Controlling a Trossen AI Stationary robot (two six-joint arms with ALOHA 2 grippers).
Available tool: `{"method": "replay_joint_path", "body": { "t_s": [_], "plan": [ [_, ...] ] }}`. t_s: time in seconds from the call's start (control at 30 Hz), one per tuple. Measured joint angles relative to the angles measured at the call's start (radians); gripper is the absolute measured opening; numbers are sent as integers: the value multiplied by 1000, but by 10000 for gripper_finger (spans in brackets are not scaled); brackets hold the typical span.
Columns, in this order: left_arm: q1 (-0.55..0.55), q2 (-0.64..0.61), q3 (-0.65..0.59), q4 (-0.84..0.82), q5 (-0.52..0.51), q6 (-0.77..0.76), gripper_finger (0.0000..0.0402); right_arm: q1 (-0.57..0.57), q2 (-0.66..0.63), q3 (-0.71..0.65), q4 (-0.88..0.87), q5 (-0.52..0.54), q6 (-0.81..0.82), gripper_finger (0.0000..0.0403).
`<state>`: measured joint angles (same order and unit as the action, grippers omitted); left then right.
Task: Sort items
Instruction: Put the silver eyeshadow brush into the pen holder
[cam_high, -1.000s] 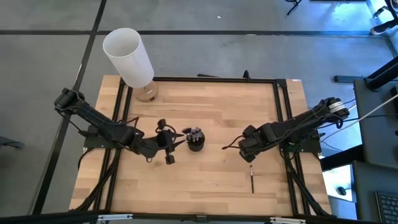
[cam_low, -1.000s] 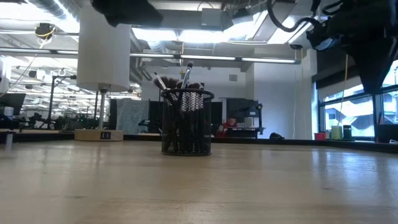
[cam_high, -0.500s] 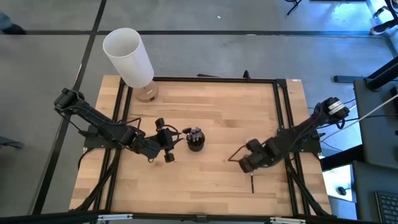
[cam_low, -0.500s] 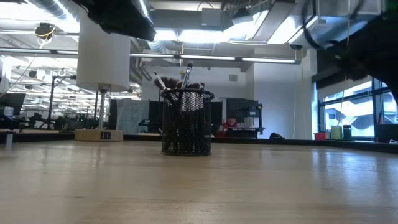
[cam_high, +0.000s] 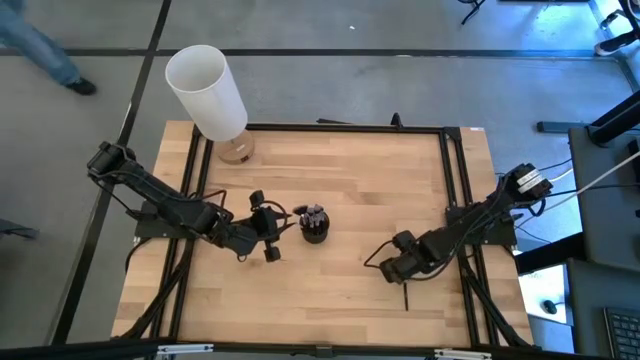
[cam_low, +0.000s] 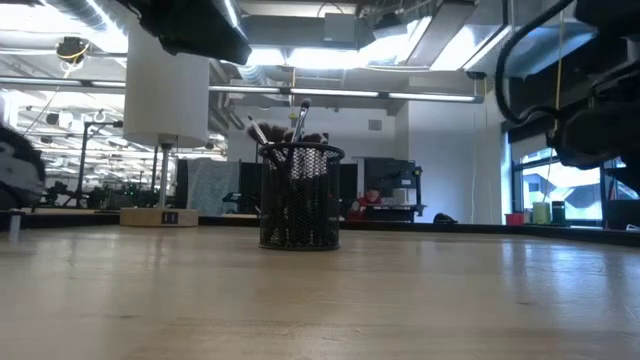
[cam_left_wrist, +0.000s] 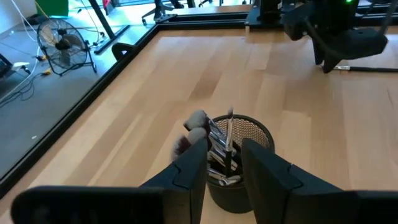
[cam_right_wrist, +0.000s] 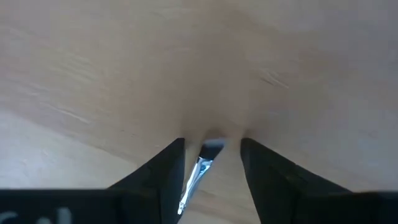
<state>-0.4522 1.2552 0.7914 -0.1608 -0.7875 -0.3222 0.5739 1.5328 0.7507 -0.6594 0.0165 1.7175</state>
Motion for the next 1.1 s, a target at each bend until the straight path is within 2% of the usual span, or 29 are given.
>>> {"method": "replay_joint_path", "body": {
  "t_s": [0.1,0.2,0.47,0.67,0.87,0.97,1.1],
  "plan": [
    [-1,0,0,0,0,1,95,0,39,0,4,-23,-6,159],
    [0,0,0,0,0,2,95,0,53,-1,-5,-34,-16,136],
    [0,0,0,0,-3,2,95,0,56,22,-19,-40,-58,12],
    [0,0,0,-1,-3,3,95,0,57,59,-65,-7,-101,7],
    [10,1,-1,3,-4,10,95,-7,59,216,-216,158,-213,3],
    [19,7,-1,33,-5,12,95,-20,57,309,-306,280,-286,3],
    [20,9,-3,59,-5,28,95,-43,41,432,-321,469,-427,2]
  ]
}}
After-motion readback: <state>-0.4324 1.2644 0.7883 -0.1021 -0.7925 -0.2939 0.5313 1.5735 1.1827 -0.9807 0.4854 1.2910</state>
